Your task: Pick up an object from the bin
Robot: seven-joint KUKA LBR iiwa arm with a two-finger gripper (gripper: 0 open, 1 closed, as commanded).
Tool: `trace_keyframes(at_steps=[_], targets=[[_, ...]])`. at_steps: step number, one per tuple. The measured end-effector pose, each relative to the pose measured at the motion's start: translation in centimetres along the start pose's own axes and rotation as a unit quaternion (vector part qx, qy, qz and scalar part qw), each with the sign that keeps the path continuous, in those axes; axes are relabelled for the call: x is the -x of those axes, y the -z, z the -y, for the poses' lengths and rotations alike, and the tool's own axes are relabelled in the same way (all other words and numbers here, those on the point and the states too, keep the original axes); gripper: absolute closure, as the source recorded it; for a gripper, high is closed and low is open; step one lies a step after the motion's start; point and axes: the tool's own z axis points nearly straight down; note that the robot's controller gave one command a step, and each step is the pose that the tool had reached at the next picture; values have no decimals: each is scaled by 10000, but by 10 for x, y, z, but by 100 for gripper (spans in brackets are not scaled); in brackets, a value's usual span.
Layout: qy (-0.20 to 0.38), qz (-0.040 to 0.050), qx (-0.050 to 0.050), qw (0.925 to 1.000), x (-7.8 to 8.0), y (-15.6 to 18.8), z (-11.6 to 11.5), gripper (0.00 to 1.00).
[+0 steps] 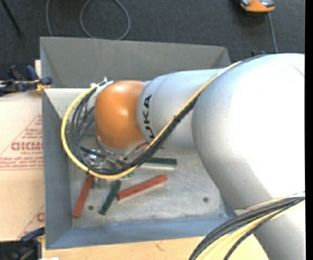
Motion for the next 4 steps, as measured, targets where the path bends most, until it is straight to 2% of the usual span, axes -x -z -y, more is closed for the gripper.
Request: trace_keyframes(at_steps=[1, 2, 3, 4], targets=[[45, -19, -4, 10000, 12, 82, 4, 100], [36, -65, 2, 10000, 9, 77, 4, 0], [3118, -54, 20, 9501, 40, 5, -16, 0], [3098, -42, 25, 9508, 41, 7, -16, 100]])
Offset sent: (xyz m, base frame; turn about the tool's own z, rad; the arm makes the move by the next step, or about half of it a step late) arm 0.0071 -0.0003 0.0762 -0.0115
